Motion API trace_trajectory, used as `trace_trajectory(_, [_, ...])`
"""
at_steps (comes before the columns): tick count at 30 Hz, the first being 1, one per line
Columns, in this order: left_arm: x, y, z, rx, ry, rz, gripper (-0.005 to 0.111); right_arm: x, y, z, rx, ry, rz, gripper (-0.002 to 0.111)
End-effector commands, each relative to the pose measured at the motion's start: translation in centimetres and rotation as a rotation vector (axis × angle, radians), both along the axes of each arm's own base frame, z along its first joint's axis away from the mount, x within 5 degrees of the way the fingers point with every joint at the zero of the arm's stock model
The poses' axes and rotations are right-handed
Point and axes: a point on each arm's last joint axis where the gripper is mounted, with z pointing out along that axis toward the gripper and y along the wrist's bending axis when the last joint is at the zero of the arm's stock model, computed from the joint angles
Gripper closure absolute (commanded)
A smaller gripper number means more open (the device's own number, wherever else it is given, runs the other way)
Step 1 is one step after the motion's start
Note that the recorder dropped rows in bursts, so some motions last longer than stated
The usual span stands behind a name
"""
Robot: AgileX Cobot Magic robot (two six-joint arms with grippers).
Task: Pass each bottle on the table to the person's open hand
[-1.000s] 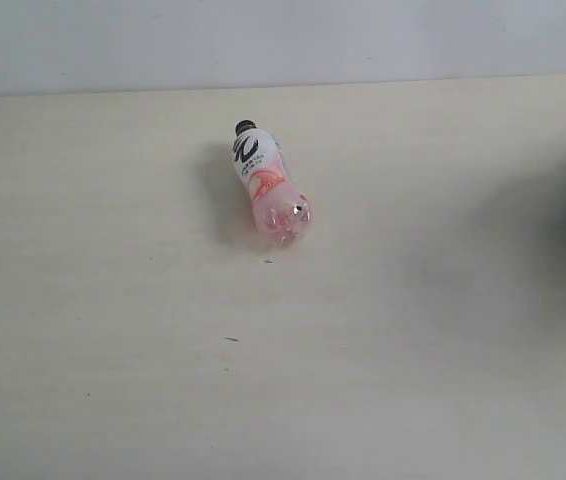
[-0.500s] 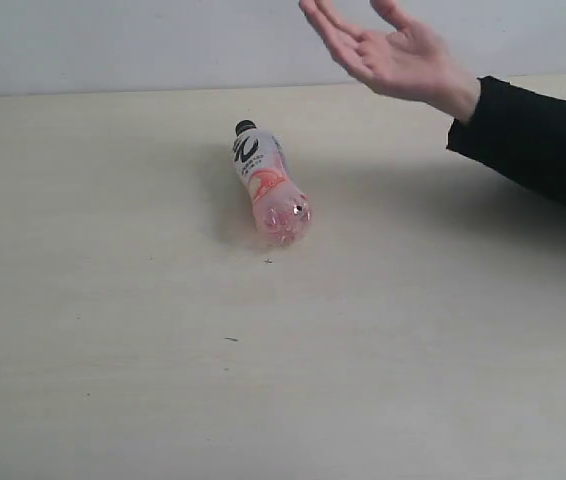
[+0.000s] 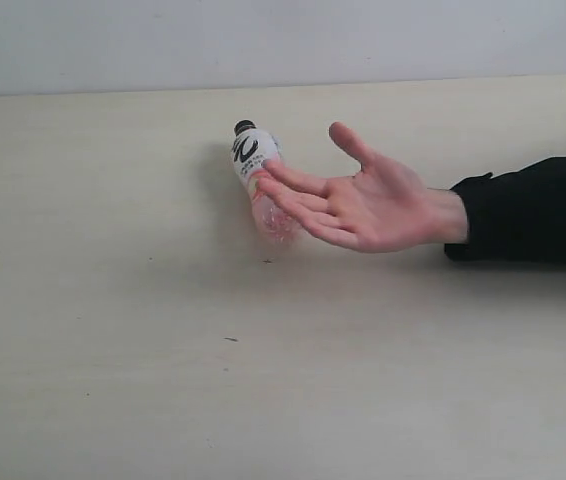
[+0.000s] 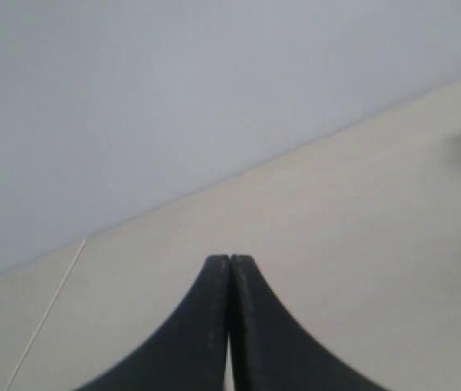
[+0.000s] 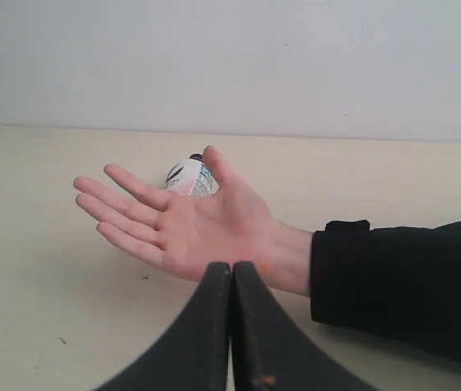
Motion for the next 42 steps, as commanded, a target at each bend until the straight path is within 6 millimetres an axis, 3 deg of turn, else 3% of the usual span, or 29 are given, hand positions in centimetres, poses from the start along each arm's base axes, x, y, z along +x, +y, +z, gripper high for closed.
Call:
trace_trajectory(1, [0.0,-1.3,2.3,-0.251,-0.277,-0.152,0.104,0.0,0.0,0.0,-0.004,-0.006,0.001,0.108])
trace_trajectory(3, [-0.2,-1.5,2.9,-0.336,-0.343,-0.195,0.104,0.0,0.0,0.0,-0.004,-0.006,0.001,0.108])
trace_trajectory(6, [-0.4,-1.8,3.6,-0.692,-0.413,-0.274,0.104,0.0,0.0,0.0,-0.004,-0.006,0.001,0.108])
trace_trajectory(12, [-0.4,-1.9,3.7,-0.732,-0.422,-0.288,0.104,0.0,0.0,0.0,-0.004,-0.006,0.001,0.108])
trace_trajectory(16, [0.0,-1.1,2.0,-0.842,-0.272,-0.136,0.104,0.0,0.0,0.0,-0.004,-0.006,0.001,0.108])
trace_trajectory(20, [-0.7,-2.2,4.4,-0.874,-0.478,-0.364,0.104,0.0,0.0,0.0,-0.004,-0.006,0.001,0.108])
trace_trajectory(22, [-0.3,-2.0,4.6,-0.935,-0.484,-0.359,0.104,0.0,0.0,0.0,-0.004,-0.006,0.001,0.108])
trace_trajectory(26, [3.3,-1.6,6.2,-0.952,-0.351,-0.243,0.104,0.0,0.0,0.0,-0.004,-0.006,0.001,0.108])
trace_trajectory(30, [8.7,-1.7,7.5,-0.903,-0.141,-0.205,0.104,0.0,0.0,0.0,-0.004,-0.006,0.001,0.108])
trace_trajectory(38, [18.0,-3.0,9.3,-0.832,0.254,-0.310,0.104,0.0,0.0,0.0,-0.004,-0.006,0.001,0.108])
trace_trajectory(42, [20.8,-3.5,9.7,-0.778,0.407,-0.354,0.102,0.0,0.0,0.0,-0.004,-0.006,0.001,0.108])
